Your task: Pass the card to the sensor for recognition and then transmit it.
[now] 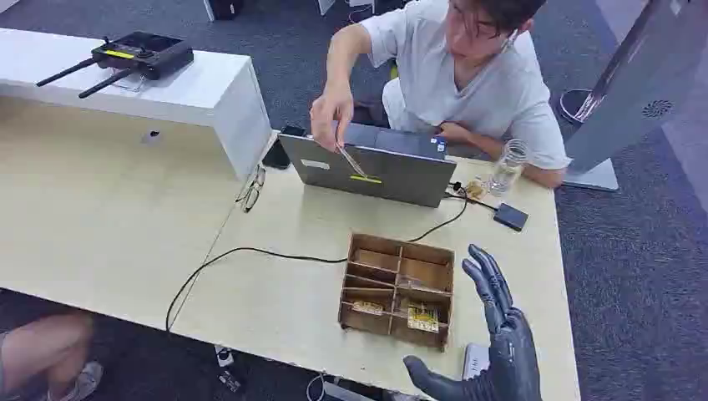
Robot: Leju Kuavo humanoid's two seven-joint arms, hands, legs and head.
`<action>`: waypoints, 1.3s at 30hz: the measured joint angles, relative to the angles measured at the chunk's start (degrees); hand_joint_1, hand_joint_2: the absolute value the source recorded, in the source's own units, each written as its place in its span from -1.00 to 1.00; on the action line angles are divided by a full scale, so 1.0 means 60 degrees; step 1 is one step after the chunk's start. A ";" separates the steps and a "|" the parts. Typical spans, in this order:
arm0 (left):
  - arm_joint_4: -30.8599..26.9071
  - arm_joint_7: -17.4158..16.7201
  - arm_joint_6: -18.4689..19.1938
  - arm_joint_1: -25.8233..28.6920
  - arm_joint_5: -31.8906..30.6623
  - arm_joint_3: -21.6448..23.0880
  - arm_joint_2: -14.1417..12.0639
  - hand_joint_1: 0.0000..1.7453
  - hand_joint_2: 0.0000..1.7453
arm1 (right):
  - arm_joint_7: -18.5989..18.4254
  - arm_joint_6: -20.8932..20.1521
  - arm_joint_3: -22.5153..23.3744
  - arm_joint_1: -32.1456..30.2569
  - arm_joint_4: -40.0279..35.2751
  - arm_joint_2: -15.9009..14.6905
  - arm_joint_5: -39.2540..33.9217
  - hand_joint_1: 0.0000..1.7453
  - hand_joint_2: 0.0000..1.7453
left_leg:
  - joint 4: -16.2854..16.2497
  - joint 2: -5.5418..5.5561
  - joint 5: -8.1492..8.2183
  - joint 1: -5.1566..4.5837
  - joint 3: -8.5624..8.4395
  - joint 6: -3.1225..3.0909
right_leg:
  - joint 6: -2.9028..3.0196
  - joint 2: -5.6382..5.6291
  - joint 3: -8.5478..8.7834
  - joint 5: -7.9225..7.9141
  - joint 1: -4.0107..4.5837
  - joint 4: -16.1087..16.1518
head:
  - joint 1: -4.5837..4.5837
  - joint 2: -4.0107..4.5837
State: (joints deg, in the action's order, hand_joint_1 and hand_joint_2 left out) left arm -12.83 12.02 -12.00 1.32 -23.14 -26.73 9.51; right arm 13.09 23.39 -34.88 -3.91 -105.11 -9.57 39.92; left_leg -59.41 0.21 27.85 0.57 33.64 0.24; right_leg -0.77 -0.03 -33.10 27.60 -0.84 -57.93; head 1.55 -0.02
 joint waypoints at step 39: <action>0.0000 -0.0288 0.0211 -0.0283 -0.0944 0.0018 -0.0091 -1.00 -1.00 | -0.2717 -0.0583 0.0062 0.3198 0.2025 0.0583 0.2814 0.62 1.00 | -0.0001 0.0003 -0.0009 0.0000 0.0000 -0.0009 | -0.0002 0.0006 0.0003 -0.0005 0.0000 -0.0002 | 0.0000 0.0000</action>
State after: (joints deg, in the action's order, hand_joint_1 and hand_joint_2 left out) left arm -12.83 10.29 -10.73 -0.38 -28.81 -26.62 8.96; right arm -3.21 19.89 -34.51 15.27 -92.96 -6.08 56.81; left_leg -59.41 0.23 27.80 0.57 33.64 0.19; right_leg -0.78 0.01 -33.08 27.57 -0.84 -57.94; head 1.55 -0.02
